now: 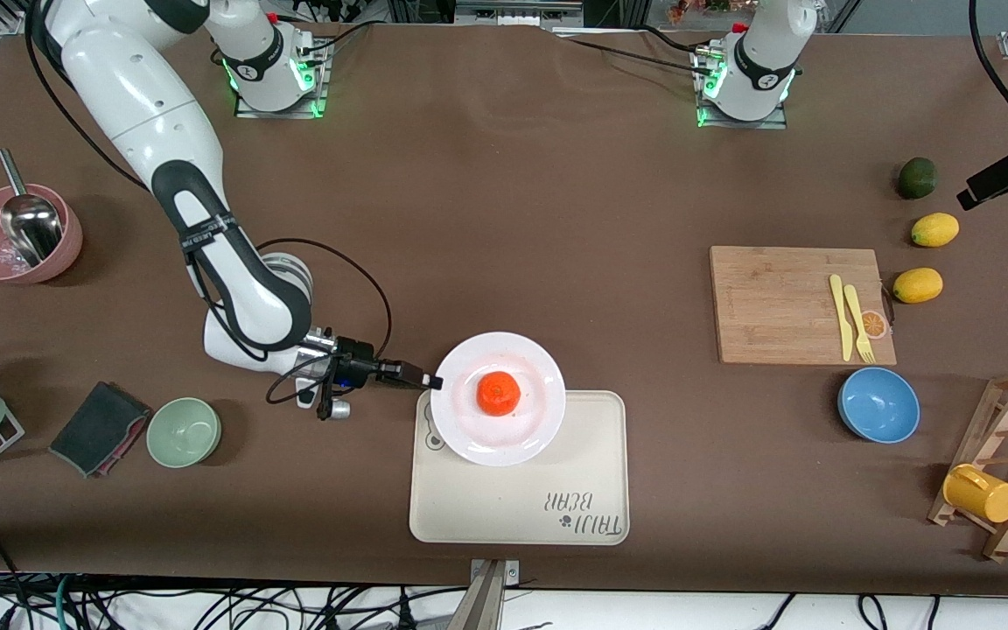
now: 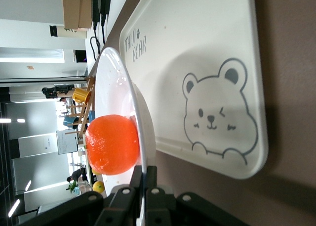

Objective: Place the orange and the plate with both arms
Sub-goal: 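Slide the plate with the orange onto the bear tray, right gripper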

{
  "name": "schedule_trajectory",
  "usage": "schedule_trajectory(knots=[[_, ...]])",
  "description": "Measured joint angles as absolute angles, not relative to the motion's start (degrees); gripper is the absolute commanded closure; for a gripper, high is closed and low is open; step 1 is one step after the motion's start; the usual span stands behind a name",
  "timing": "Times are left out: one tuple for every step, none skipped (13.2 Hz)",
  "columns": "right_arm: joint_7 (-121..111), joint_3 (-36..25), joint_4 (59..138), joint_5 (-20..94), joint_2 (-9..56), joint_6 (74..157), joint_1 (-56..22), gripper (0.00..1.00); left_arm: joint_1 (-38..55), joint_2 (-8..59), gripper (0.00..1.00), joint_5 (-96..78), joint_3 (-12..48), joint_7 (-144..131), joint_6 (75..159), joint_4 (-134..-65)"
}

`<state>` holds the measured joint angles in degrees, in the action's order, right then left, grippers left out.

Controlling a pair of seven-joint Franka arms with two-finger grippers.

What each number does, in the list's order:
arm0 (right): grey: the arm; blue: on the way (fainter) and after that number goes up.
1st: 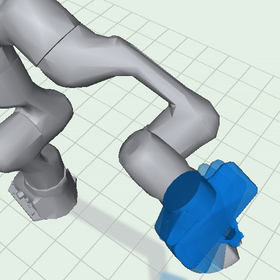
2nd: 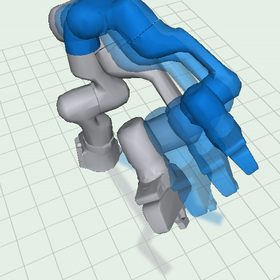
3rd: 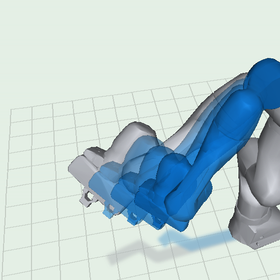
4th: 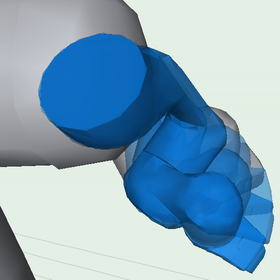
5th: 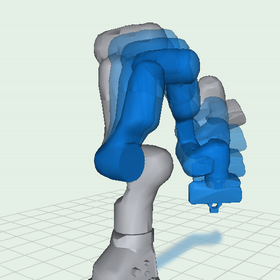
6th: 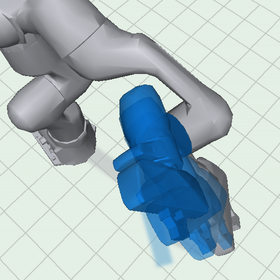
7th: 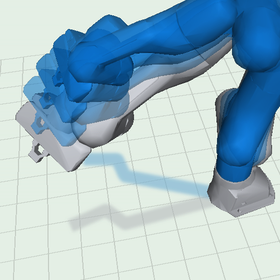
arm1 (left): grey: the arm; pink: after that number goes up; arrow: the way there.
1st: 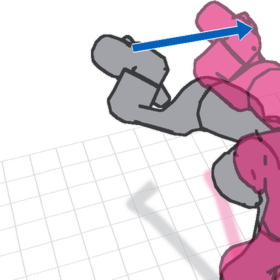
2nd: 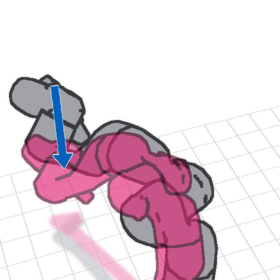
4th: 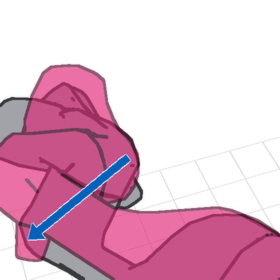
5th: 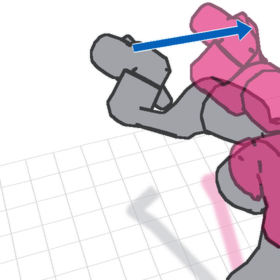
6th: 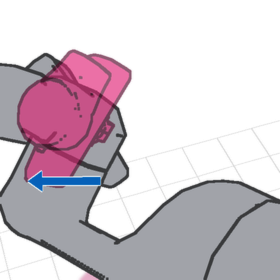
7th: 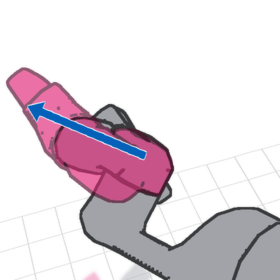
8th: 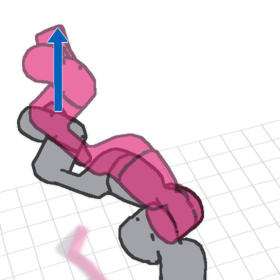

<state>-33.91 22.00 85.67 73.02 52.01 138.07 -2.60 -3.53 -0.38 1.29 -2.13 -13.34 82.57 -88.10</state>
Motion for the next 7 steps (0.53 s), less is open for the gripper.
schedule_trajectory(knots=[[-33.73, 21.94, 84.13, 73.02, 53.38, 138.47, -2.63, 1.00, -3.53, -0.38, 0.00, 1.29, -2.13, -13.34, 82.57, -88.10], [-33.39, 21.91, 82.34, 73.02, 54.85, 139.00, -2.65, 1.00, -3.53, -0.37, 0.00, 1.29, -2.13, -13.34, 82.57, -88.10], [-33.20, 21.88, 80.48, 73.02, 56.34, 139.19, -2.65, 1.00, -3.53, -0.37, 0.00, 1.29, -2.13, -13.34, 82.57, -88.10], [-33.12, 21.86, 78.65, 73.02, 57.82, 139.23, -2.66, 1.00, -3.53, -0.38, 0.00, 1.29, -2.13, -13.34, 82.57, -88.10], [-33.05, 21.86, 76.88, 73.02, 59.27, 139.25, -2.68, 1.00, -3.53, -0.37, 0.00, 1.29, -2.13, -13.34, 82.57, -88.10], [-32.99, 21.85, 75.06, 73.02, 60.76, 139.39, -2.69, 1.00, -3.53, -0.38, 0.00, 1.29, -2.13, -13.34, 82.56, -88.10], [-32.96, 21.84, 73.52, 73.02, 62.06, 139.78, -2.72, 1.00, -3.53, -0.38, 0.00, 1.29, -2.13, -13.34, 82.56, -88.10]])
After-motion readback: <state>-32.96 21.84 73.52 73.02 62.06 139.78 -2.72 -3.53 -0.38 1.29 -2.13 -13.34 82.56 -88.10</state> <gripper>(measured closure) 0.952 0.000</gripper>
